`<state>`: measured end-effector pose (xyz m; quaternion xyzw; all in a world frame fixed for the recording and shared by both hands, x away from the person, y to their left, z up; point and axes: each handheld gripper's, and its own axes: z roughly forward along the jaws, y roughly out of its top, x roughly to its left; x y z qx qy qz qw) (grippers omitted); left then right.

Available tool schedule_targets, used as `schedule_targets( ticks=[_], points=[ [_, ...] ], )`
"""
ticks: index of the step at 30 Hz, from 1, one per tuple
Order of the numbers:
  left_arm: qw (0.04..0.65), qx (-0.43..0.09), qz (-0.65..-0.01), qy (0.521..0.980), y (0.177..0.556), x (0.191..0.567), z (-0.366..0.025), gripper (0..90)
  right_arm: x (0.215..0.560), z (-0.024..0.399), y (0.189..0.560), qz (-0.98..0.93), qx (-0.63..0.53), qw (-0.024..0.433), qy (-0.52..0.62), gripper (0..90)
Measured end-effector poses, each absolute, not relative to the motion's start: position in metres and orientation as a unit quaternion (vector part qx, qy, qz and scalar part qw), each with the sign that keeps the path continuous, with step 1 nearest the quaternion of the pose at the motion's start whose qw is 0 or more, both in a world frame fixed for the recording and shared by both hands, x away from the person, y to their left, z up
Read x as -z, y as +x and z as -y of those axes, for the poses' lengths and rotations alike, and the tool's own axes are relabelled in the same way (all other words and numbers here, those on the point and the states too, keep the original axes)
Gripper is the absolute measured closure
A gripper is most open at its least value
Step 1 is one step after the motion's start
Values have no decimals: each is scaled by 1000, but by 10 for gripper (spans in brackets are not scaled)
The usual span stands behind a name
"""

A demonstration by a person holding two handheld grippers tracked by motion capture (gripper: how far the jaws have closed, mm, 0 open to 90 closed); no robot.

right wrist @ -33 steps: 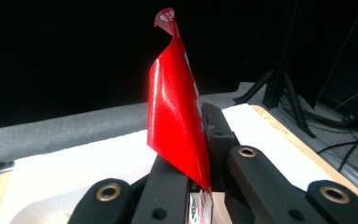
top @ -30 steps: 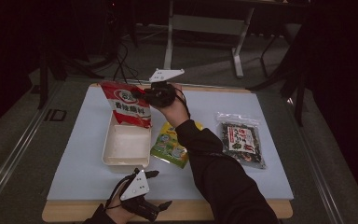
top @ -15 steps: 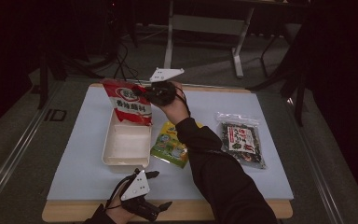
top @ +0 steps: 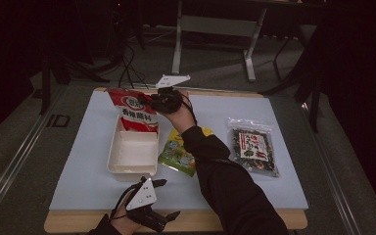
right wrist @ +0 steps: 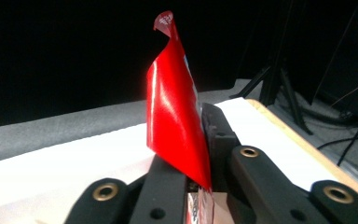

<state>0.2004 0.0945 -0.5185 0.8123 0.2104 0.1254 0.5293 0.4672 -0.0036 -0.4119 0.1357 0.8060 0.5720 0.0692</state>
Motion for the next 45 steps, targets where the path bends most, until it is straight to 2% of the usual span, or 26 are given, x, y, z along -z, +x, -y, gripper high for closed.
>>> schedule_targets(
  ticks=[1,3,7,8,18,34,45],
  points=[
    [529,-125,-210,812,200,519,-94,23,412,4,467,-806,-572,69,136,822],
    [529,-125,-210,813,201,519,-94,23,411,6,466,-805,-572,73,138,758],
    [527,-124,-210,814,201,519,-93,23,408,8,465,-808,-569,74,133,744],
    [527,-123,-211,814,201,520,-93,23,407,9,462,-815,-560,79,125,702],
    [526,-124,-211,815,201,521,-92,23,406,22,457,-816,-555,87,141,589],
    [526,-122,-212,815,202,521,-89,23,395,81,433,-810,-550,117,169,509],
    [524,-124,-214,815,203,521,-89,22,405,137,422,-812,-530,138,201,534]
  ],
)
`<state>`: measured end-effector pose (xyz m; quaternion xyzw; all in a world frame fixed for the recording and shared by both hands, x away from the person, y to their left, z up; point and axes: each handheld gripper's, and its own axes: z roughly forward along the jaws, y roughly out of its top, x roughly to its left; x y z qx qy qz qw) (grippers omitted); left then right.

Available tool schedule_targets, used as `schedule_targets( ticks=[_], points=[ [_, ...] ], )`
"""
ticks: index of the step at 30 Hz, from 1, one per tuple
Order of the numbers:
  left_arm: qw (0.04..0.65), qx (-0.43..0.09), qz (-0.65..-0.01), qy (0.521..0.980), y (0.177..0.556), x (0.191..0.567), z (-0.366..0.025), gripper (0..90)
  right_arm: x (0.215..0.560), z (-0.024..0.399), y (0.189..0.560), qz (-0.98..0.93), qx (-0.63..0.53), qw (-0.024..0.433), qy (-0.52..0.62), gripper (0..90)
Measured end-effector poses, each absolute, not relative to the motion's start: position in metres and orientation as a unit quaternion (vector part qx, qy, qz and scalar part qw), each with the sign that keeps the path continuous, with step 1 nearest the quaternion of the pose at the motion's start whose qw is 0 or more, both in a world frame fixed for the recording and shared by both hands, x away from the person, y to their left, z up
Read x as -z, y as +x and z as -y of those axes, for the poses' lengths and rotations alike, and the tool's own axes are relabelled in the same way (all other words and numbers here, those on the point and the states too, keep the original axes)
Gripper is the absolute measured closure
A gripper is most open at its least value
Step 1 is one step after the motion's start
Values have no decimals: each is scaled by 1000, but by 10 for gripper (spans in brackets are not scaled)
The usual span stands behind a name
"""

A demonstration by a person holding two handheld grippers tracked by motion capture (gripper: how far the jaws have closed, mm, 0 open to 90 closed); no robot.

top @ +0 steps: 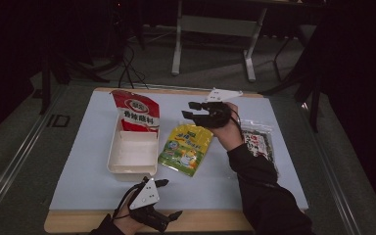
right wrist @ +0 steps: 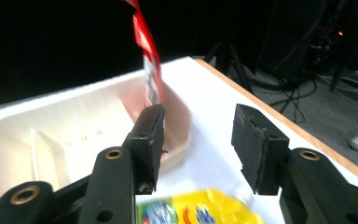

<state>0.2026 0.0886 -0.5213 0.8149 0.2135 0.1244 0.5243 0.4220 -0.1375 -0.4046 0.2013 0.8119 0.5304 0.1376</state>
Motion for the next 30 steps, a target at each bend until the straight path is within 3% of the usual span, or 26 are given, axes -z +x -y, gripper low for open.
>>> schedule_targets(
  ticks=[7,8,10,17,30],
  points=[
    [525,-124,-214,815,204,521,-87,23,418,187,418,-811,-513,154,235,603],
    [525,-124,-214,814,204,521,-87,23,419,193,418,-811,-511,154,239,659],
    [525,-122,-213,815,204,522,-86,23,421,200,418,-812,-509,150,245,684],
    [527,-120,-215,814,203,522,-84,23,434,252,419,-804,-493,163,292,705],
    [525,-119,-216,815,205,523,-84,23,467,322,420,-799,-453,176,354,858]
  ],
)
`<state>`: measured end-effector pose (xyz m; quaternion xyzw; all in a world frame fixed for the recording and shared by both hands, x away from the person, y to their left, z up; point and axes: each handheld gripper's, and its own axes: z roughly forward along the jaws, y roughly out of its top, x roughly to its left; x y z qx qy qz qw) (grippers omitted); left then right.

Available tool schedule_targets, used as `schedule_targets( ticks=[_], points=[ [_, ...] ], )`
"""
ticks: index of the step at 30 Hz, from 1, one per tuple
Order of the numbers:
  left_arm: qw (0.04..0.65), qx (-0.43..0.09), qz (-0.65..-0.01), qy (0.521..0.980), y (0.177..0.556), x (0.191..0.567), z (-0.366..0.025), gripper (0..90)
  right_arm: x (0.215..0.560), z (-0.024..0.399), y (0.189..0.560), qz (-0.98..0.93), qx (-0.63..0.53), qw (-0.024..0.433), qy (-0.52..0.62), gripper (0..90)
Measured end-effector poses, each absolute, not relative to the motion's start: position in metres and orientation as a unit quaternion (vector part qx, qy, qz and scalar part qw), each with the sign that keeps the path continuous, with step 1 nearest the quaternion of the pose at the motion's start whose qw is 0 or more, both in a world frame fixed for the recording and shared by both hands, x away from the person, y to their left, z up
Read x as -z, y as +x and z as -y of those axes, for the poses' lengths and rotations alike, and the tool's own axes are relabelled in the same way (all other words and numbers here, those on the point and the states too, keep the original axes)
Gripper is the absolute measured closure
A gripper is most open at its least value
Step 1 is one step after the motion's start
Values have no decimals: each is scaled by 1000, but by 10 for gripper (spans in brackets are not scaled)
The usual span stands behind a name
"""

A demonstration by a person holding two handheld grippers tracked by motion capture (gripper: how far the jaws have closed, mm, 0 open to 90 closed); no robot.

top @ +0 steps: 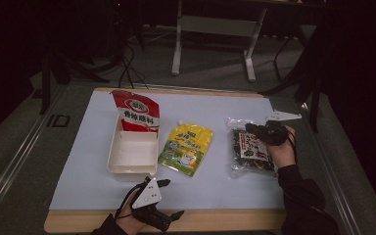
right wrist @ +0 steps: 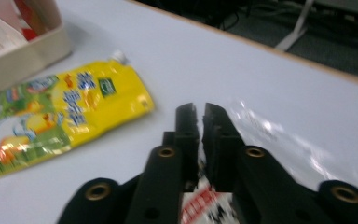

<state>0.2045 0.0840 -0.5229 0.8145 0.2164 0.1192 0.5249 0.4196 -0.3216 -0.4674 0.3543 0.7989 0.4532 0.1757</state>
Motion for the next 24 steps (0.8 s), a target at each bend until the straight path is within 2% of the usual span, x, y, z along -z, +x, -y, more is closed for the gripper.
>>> schedule_targets(
  ticks=[4,24],
  points=[
    [524,-118,-216,815,205,524,-84,23,482,345,421,-794,-433,186,384,898],
    [518,-116,-217,819,207,526,-83,23,525,408,442,-768,-354,223,485,900]
  ],
)
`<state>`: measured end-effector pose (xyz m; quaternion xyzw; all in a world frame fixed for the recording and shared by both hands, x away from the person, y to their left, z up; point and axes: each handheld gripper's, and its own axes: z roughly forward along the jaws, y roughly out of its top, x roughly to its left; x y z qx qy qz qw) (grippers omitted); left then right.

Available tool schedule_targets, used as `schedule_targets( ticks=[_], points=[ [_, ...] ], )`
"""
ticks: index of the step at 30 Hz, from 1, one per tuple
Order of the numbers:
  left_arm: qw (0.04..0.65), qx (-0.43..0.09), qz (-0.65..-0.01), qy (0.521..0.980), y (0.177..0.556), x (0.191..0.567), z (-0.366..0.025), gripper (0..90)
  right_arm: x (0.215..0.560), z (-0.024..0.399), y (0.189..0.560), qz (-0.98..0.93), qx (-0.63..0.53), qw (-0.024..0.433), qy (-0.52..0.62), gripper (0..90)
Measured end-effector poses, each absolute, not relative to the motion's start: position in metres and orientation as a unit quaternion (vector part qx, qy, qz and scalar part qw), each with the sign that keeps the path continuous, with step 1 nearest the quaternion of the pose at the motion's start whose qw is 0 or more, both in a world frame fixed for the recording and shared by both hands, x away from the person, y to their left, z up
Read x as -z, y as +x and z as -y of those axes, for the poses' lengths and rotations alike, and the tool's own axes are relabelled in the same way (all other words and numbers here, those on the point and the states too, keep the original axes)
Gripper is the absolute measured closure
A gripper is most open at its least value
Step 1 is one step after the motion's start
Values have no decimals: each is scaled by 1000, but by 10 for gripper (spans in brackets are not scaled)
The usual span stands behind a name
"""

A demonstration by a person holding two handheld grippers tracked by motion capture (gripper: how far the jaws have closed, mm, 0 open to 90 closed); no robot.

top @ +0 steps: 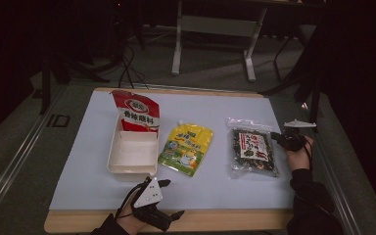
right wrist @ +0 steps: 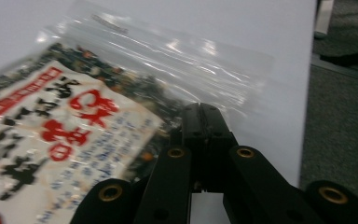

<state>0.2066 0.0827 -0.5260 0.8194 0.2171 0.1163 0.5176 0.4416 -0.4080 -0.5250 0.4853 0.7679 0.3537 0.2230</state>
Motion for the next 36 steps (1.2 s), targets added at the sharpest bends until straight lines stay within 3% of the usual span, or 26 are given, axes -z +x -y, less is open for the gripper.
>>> schedule_targets(
  ticks=[21,36],
  points=[
    [518,-115,-216,820,207,526,-82,23,542,411,444,-767,-325,208,512,900],
    [518,-115,-214,820,206,526,-81,23,544,360,420,-798,-340,166,469,900]
  ],
)
